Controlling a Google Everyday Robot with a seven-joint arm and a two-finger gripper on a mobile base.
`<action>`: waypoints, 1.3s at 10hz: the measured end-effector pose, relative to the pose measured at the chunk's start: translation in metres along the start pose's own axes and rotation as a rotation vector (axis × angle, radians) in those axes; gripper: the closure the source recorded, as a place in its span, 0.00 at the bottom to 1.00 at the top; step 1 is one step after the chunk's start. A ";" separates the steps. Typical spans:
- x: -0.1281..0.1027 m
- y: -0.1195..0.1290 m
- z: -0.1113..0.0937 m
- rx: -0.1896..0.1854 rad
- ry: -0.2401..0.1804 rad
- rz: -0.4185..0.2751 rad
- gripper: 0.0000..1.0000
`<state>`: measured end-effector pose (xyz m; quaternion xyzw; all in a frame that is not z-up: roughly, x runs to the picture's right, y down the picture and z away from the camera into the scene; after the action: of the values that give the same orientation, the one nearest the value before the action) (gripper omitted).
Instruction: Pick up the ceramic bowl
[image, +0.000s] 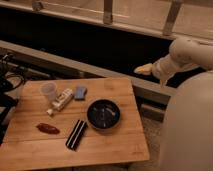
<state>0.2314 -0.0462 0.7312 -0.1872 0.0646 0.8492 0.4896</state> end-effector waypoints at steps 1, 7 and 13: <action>0.000 0.000 0.000 0.000 0.000 0.000 0.08; 0.000 0.000 0.000 0.000 0.000 0.000 0.08; 0.000 0.000 0.000 0.000 0.000 0.000 0.08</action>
<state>0.2314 -0.0461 0.7314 -0.1873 0.0648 0.8491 0.4896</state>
